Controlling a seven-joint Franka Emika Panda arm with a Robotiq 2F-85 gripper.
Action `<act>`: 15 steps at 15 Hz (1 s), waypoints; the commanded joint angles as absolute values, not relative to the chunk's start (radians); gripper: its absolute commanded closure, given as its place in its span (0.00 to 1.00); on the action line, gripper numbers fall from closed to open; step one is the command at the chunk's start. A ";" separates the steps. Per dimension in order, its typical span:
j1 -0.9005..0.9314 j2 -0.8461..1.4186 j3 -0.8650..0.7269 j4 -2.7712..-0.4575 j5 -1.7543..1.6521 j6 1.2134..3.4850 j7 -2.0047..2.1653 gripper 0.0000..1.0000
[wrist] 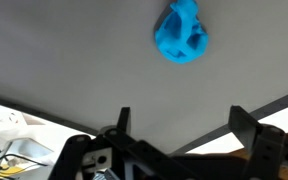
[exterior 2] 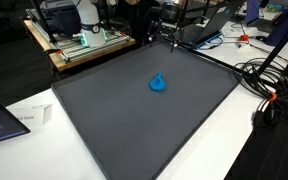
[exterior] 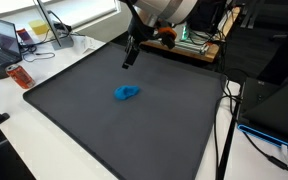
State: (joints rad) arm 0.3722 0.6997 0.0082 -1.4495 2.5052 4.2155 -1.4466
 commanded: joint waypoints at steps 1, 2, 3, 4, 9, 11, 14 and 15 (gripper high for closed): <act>0.272 0.667 0.117 -1.442 2.523 4.236 -1.599 0.00; 0.252 0.667 0.137 -1.444 2.523 4.236 -1.625 0.00; 0.225 0.666 0.167 -1.443 2.523 4.236 -1.656 0.00; 0.203 0.667 0.192 -1.437 2.523 4.236 -1.689 0.00; 0.108 0.681 0.297 -1.409 2.523 4.239 -1.819 0.00; 0.056 0.686 0.360 -1.395 2.519 4.239 -1.880 0.00; 0.059 0.678 0.361 -1.424 2.494 4.216 -1.851 0.00; 0.050 0.678 0.367 -1.418 2.497 4.215 -1.865 0.00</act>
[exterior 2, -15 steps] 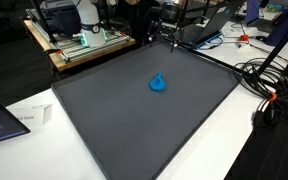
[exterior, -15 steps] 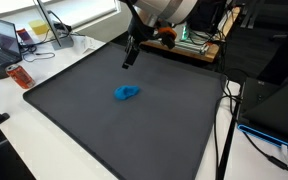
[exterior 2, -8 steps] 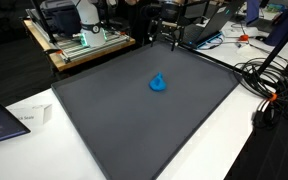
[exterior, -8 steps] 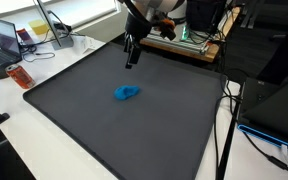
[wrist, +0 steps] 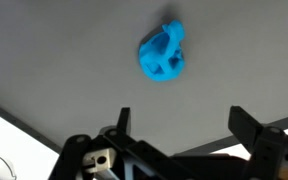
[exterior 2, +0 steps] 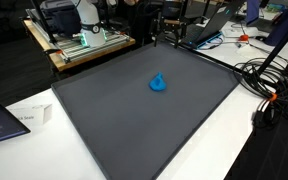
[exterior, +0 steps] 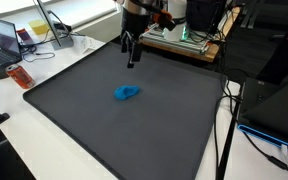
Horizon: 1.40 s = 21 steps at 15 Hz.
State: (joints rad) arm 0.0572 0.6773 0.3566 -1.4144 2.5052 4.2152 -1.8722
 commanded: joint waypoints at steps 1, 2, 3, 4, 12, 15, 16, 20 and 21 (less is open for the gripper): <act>0.046 0.678 0.370 -1.414 2.497 4.215 -1.875 0.00; 0.045 0.679 0.371 -1.412 2.498 4.215 -1.878 0.00; 0.045 0.679 0.372 -1.412 2.498 4.215 -1.880 0.00; 0.037 0.681 0.375 -1.407 2.498 4.218 -1.896 0.00; -0.114 0.725 0.477 -1.368 2.525 4.224 -2.194 0.00; -0.190 0.752 0.547 -1.357 2.525 4.218 -2.316 0.00; -0.220 0.766 0.577 -1.348 2.525 4.221 -2.357 0.00; -0.329 0.829 0.694 -1.311 2.526 4.238 -2.506 0.00; -0.350 0.846 0.719 -1.302 2.526 4.244 -2.538 0.00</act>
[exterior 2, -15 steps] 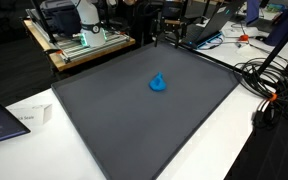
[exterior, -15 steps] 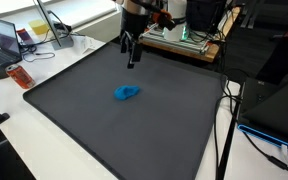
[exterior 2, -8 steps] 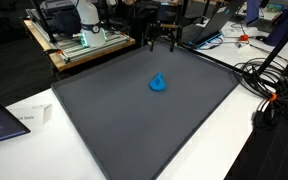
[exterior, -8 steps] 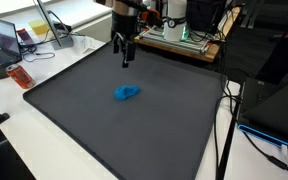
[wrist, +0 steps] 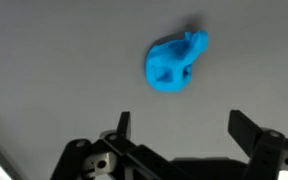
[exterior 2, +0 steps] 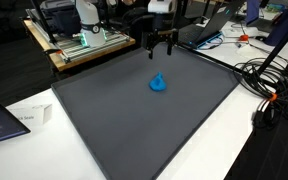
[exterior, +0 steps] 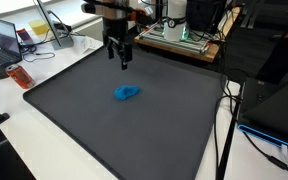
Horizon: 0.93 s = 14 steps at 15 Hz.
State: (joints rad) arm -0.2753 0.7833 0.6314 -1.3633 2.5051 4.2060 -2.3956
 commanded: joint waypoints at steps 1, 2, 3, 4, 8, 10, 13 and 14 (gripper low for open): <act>-0.369 0.865 0.740 -1.292 2.526 4.249 -2.572 0.00; -0.386 0.882 0.760 -1.284 2.526 4.254 -2.606 0.00; -0.393 0.896 0.766 -1.275 2.526 4.258 -2.632 0.00; -0.411 0.913 0.785 -1.268 2.526 4.261 -2.668 0.00; -0.446 0.965 0.813 -1.240 2.526 4.270 -2.766 0.00; -0.472 0.990 0.835 -1.231 2.526 4.268 -2.815 0.00; -0.539 1.026 0.926 -1.283 2.472 4.250 -2.805 0.00; -0.583 1.041 0.994 -1.343 2.424 4.234 -2.762 0.00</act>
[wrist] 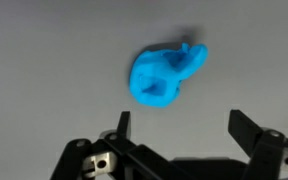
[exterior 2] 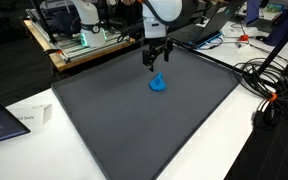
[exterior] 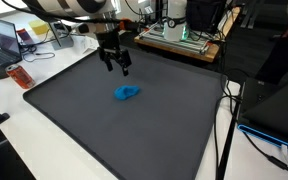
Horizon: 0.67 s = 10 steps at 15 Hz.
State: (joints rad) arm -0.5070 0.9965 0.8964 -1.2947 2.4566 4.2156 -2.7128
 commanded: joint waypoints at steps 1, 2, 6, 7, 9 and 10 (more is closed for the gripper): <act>-0.615 1.070 1.056 -1.361 2.372 4.245 -2.735 0.00; -0.603 1.074 1.023 -1.335 2.410 4.248 -2.783 0.00; -0.652 1.131 1.095 -1.365 2.357 4.247 -2.759 0.00; -0.664 1.147 1.115 -1.361 2.345 4.247 -2.759 0.00; -0.682 1.168 1.136 -1.359 2.334 4.247 -2.760 0.00; -0.696 1.179 1.152 -1.361 2.327 4.247 -2.760 0.00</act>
State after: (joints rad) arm -0.6437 1.1312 1.0836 -1.3601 2.3583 4.2146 -2.7126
